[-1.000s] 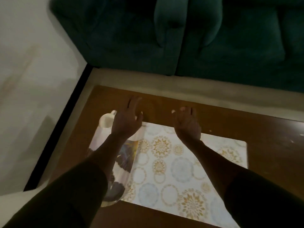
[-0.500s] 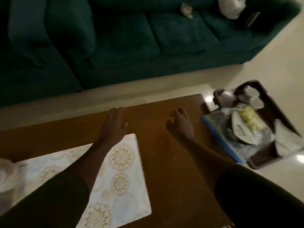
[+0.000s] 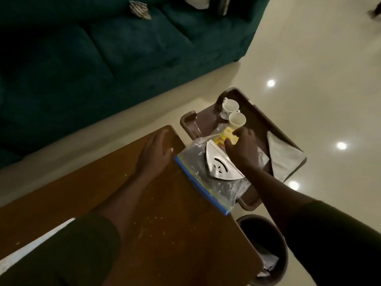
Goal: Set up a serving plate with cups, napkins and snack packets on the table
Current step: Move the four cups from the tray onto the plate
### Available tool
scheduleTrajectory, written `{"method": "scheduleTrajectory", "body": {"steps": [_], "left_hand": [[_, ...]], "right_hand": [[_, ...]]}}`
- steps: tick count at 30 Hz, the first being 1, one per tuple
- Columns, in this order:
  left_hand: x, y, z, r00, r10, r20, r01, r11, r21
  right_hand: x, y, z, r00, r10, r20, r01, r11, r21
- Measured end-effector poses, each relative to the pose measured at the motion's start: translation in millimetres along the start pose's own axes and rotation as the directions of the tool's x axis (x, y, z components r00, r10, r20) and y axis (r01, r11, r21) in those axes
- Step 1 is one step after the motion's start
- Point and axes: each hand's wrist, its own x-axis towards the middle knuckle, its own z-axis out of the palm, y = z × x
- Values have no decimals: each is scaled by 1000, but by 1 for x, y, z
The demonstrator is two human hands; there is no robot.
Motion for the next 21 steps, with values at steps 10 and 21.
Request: {"method": "scheduleTrajectory", "body": {"steps": [10,21], "left_hand": [[121,111,108,971,238,14,-236,970,-58],[177,124,155,965,178,193,-166,983,-75]], "right_hand": [[102,54,16,992,126,-2,-125,988,86],[125,59,33,993,120,5,-119,977,176]]}}
